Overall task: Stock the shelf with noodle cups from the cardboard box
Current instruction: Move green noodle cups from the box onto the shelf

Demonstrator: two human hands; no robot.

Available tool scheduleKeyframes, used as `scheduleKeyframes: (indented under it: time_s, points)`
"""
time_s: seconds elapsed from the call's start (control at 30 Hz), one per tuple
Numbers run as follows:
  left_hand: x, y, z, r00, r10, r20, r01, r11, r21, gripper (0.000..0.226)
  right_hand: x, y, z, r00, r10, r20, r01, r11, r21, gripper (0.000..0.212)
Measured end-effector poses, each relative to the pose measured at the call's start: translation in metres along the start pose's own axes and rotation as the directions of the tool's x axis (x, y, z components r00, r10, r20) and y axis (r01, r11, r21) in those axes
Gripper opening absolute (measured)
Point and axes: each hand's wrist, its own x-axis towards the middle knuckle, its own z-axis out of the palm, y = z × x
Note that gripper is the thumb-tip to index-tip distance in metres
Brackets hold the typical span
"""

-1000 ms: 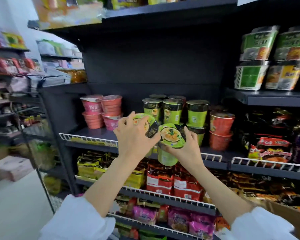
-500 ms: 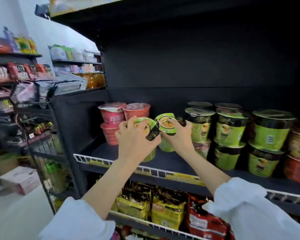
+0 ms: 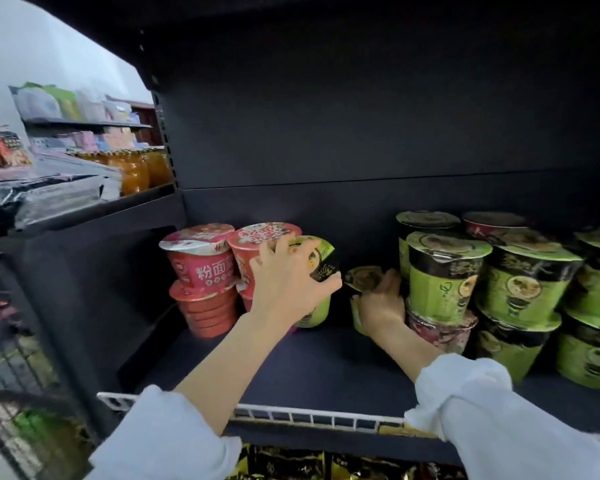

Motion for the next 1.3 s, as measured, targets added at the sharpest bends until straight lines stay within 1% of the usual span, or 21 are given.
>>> scheduleKeyframes:
  time_s: [0.1,0.17,0.2,0.23,0.27,0.3,0.37,0.4,0.43,0.5,0.57,0.6,0.7,0.77,0.83,0.9,0.97,1.03,1.1,1.2,1.3]
  points:
    - [0.015,-0.005,0.003,0.998,0.062,0.015,-0.062,0.998,0.010,0.064,0.004,-0.011,0.003,0.986,-0.139,-0.089,0.135,0.990,-0.048,0.047]
    - [0.025,-0.006,0.004,0.996,0.087,0.035,-0.087,0.996,0.002,0.065,-0.003,-0.013,-0.004,0.991,-0.137,0.008,0.137,0.986,-0.096,0.045]
    - [0.030,-0.007,0.005,0.995,0.090,0.044,-0.090,0.996,-0.007,0.066,-0.002,-0.015,-0.008,0.995,-0.096,0.026,0.098,0.993,-0.064,0.049]
    - [0.034,-0.008,0.005,0.994,0.093,0.050,-0.093,0.996,-0.019,0.065,0.004,-0.016,-0.002,0.996,-0.084,-0.023,0.084,0.996,-0.028,0.062]
    - [0.038,-0.008,0.006,0.994,0.100,0.053,-0.098,0.995,-0.032,0.065,0.005,-0.012,-0.003,0.991,-0.129,0.029,0.126,0.989,0.076,0.080]
    - [0.043,-0.007,0.007,0.993,0.109,0.053,-0.107,0.993,-0.045,0.064,0.004,-0.010,-0.011,0.983,-0.169,0.075,0.144,0.955,0.260,0.097]
    - [0.054,-0.001,0.009,0.988,0.142,0.052,-0.139,0.988,-0.071,0.063,-0.002,-0.013,-0.026,0.953,-0.293,0.072,0.177,0.737,0.652,0.119]
    - [0.060,0.004,0.010,0.986,0.158,0.053,-0.152,0.984,-0.094,0.061,-0.006,-0.016,-0.035,0.945,-0.326,0.032,0.188,0.620,0.762,0.121]
    - [0.067,0.011,0.013,0.985,0.164,0.061,-0.155,0.979,-0.132,0.060,-0.007,-0.019,-0.040,0.955,-0.295,-0.031,0.199,0.561,0.804,0.118]
    - [0.084,0.024,0.015,0.982,0.170,0.084,-0.148,0.965,-0.217,0.056,-0.003,-0.024,-0.050,0.971,-0.163,-0.176,0.237,0.532,0.813,0.098]
    - [0.102,0.034,0.016,0.974,0.211,0.089,-0.176,0.937,-0.301,0.046,0.004,-0.026,-0.060,0.966,-0.057,-0.252,0.243,0.534,0.810,0.082]
    - [0.109,0.038,0.015,0.967,0.235,0.100,-0.191,0.924,-0.330,0.040,0.009,-0.026,-0.061,0.968,-0.024,-0.250,0.222,0.545,0.808,0.080]
    - [0.117,0.042,0.022,0.917,0.307,0.256,-0.226,0.927,-0.300,0.028,0.021,-0.022,-0.054,0.989,0.069,-0.134,0.056,0.656,0.753,0.085]
    - [0.113,0.040,0.033,0.875,0.344,0.341,-0.263,0.928,-0.262,0.035,0.022,-0.020,-0.047,0.986,0.144,-0.089,-0.038,0.700,0.713,0.086]
    - [0.108,0.037,0.044,0.862,0.397,0.315,-0.310,0.905,-0.293,0.050,0.022,-0.018,-0.042,0.977,0.171,-0.127,-0.023,0.675,0.737,0.071]
    - [0.104,0.037,0.048,0.867,0.430,0.254,-0.345,0.883,-0.317,0.053,0.023,-0.017,-0.040,0.972,0.187,-0.143,-0.019,0.667,0.745,0.057]
    - [0.103,0.039,0.050,0.885,0.410,0.219,-0.330,0.886,-0.326,0.052,0.025,-0.017,-0.040,0.980,0.169,-0.106,-0.042,0.695,0.718,0.060]
    - [0.101,0.042,0.052,0.909,0.368,0.197,-0.293,0.898,-0.328,0.050,0.024,-0.018,-0.041,0.988,0.152,-0.034,-0.090,0.736,0.671,0.075]
    - [0.097,0.044,0.054,0.935,0.306,0.176,-0.243,0.919,-0.309,0.046,0.019,-0.017,-0.043,0.992,0.123,-0.007,-0.090,0.763,0.640,0.082]
    - [0.082,0.048,0.052,0.968,0.214,0.133,-0.182,0.959,-0.219,0.042,0.004,-0.013,-0.048,0.999,0.025,-0.046,0.007,0.815,0.579,0.072]
    - [0.057,0.052,0.044,0.989,0.142,0.039,-0.133,0.976,-0.171,0.038,-0.014,-0.009,-0.058,0.988,-0.120,-0.099,0.151,0.884,0.441,0.044]
